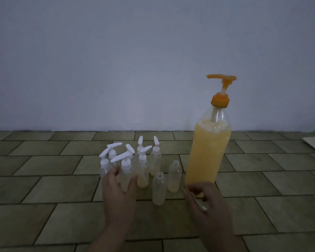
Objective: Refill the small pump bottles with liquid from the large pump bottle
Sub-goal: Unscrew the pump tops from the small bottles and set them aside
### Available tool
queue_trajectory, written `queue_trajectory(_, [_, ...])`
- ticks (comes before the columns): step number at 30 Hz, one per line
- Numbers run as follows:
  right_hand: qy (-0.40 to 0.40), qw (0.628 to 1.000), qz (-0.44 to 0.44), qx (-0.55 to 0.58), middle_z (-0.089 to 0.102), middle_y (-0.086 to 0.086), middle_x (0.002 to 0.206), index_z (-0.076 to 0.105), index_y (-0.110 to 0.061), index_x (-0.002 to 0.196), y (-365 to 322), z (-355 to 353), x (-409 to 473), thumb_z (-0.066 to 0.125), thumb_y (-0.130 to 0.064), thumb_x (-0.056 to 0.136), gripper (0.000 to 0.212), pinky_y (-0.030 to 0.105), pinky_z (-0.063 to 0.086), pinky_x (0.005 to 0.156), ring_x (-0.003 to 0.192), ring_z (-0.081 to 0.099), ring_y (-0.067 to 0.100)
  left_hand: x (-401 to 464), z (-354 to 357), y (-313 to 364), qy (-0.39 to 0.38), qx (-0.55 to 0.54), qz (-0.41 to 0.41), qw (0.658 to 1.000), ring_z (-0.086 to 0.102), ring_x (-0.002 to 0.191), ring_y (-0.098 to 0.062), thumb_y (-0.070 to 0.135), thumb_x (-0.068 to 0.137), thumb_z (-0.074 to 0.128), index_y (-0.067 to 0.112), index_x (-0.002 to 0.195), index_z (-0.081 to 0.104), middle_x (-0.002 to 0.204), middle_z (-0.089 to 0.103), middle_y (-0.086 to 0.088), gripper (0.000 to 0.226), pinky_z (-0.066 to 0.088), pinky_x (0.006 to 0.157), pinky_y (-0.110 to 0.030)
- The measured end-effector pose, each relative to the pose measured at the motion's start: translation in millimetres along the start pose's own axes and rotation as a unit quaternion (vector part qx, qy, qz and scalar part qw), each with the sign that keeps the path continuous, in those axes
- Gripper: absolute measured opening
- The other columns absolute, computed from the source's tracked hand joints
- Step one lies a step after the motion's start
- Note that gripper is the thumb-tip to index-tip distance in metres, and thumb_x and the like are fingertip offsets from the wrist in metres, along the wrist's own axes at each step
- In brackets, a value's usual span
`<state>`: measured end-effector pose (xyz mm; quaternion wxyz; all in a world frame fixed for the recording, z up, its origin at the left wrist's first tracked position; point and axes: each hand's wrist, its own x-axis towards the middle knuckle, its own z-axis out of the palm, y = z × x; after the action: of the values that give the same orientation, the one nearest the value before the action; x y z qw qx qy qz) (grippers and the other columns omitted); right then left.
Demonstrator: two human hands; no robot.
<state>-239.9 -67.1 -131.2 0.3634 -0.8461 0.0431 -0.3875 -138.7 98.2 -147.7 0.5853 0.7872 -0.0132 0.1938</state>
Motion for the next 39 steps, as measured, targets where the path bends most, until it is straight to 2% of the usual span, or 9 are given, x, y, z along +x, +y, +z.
queue_trajectory(6, [-0.173, 0.963, 0.147, 0.144, 0.059, -0.014, 0.093, 0.059, -0.034, 0.112, -64.3, 24.0, 59.4, 0.071, -0.046, 0.075, 0.040, 0.015, 0.047, 0.068, 0.085, 0.056, 0.001, 6.1, -19.9, 27.0, -0.061, -0.090, -0.005, 0.994, 0.058, 0.106, -0.002, 0.026, 0.066, 0.083, 0.031, 0.109, 0.062, 0.112, 0.063, 0.011, 0.049, 0.051, 0.092, -0.038])
queue_trajectory(11, [-0.126, 0.969, 0.168, 0.134, 0.061, -0.013, 0.080, 0.061, -0.028, 0.088, -92.0, 35.7, 76.6, 0.074, -0.041, 0.075, 0.023, 0.019, 0.047, 0.066, 0.076, 0.057, 0.001, -2.3, -24.0, 44.1, -0.108, -0.112, 0.002, 0.988, 0.064, 0.101, -0.009, 0.036, 0.063, 0.079, 0.031, 0.111, 0.066, 0.106, 0.069, 0.013, 0.051, 0.054, 0.087, -0.042])
queue_trajectory(14, [-0.184, 0.964, 0.150, 0.121, 0.060, -0.015, 0.076, 0.065, -0.027, 0.085, -94.2, 27.1, 83.2, 0.072, -0.027, 0.080, 0.009, 0.014, 0.040, 0.063, 0.071, 0.055, -0.002, -4.8, -29.6, 48.4, -0.145, -0.130, 0.000, 0.981, 0.066, 0.098, -0.008, 0.054, 0.055, 0.071, 0.024, 0.115, 0.066, 0.105, 0.071, 0.009, 0.067, 0.056, 0.077, -0.026])
queue_trajectory(16, [-0.226, 0.955, 0.142, 0.128, 0.065, -0.013, 0.088, 0.066, -0.023, 0.106, -92.5, 18.7, 89.3, 0.068, -0.020, 0.084, 0.022, 0.015, 0.044, 0.070, 0.083, 0.059, 0.001, -3.8, -33.5, 50.4, -0.153, -0.157, -0.013, 0.976, 0.066, 0.093, -0.001, 0.040, 0.057, 0.074, 0.020, 0.117, 0.065, 0.104, 0.071, 0.009, 0.063, 0.053, 0.069, -0.014])
queue_trajectory(19, [-0.205, 0.941, 0.174, 0.204, 0.069, -0.008, 0.100, 0.053, -0.026, 0.126, -87.2, 7.6, 94.4, 0.065, -0.016, 0.086, 0.043, 0.011, 0.048, 0.072, 0.092, 0.062, 0.003, -2.8, -35.0, 53.8, -0.170, -0.169, -0.024, 0.971, 0.065, 0.094, 0.002, 0.028, 0.063, 0.077, 0.023, 0.114, 0.065, 0.103, 0.071, 0.012, 0.052, 0.053, 0.070, -0.013])
queue_trajectory(21, [-0.217, 0.918, 0.195, 0.269, 0.070, -0.004, 0.104, 0.047, -0.031, 0.132, -87.2, 7.3, 91.7, 0.071, -0.021, 0.081, 0.057, 0.021, 0.051, 0.081, 0.098, 0.064, 0.009, -3.2, -33.2, 56.0, -0.195, -0.151, -0.020, 0.969, 0.066, 0.096, -0.003, 0.026, 0.068, 0.080, 0.028, 0.112, 0.065, 0.103, 0.071, 0.011, 0.046, 0.055, 0.076, -0.022])
queue_trajectory(24, [-0.225, 0.927, 0.176, 0.243, 0.069, -0.004, 0.108, 0.039, -0.037, 0.135, -87.3, 11.1, 87.0, 0.079, -0.028, 0.071, 0.076, 0.030, 0.052, 0.086, 0.102, 0.063, 0.012, -10.0, -31.6, 58.8, -0.230, -0.143, -0.005, 0.963, 0.065, 0.100, -0.008, 0.043, 0.063, 0.082, 0.029, 0.115, 0.065, 0.106, 0.070, 0.011, 0.057, 0.056, 0.084, -0.036])
queue_trajectory(29, [-0.197, 0.941, 0.172, 0.215, 0.068, -0.001, 0.095, 0.047, -0.029, 0.130, -81.4, 1.6, 89.8, 0.085, -0.020, 0.062, 0.078, 0.030, 0.056, 0.078, 0.088, 0.064, 0.016, -13.1, -33.5, 60.4, -0.216, -0.164, -0.006, 0.962, 0.064, 0.098, 0.002, 0.029, 0.066, 0.075, 0.032, 0.109, 0.065, 0.103, 0.070, 0.020, 0.045, 0.053, 0.078, -0.020])
queue_trajectory(39, [-0.159, 0.942, 0.175, 0.238, 0.069, -0.001, 0.093, 0.047, -0.025, 0.131, -87.5, 2.5, 90.3, 0.085, -0.012, 0.063, 0.079, 0.027, 0.057, 0.077, 0.087, 0.066, 0.014, -10.9, -32.2, 58.8, -0.195, -0.170, -0.006, 0.966, 0.063, 0.104, -0.003, 0.036, 0.063, 0.078, 0.032, 0.109, 0.066, 0.107, 0.070, 0.013, 0.047, 0.052, 0.087, -0.032])
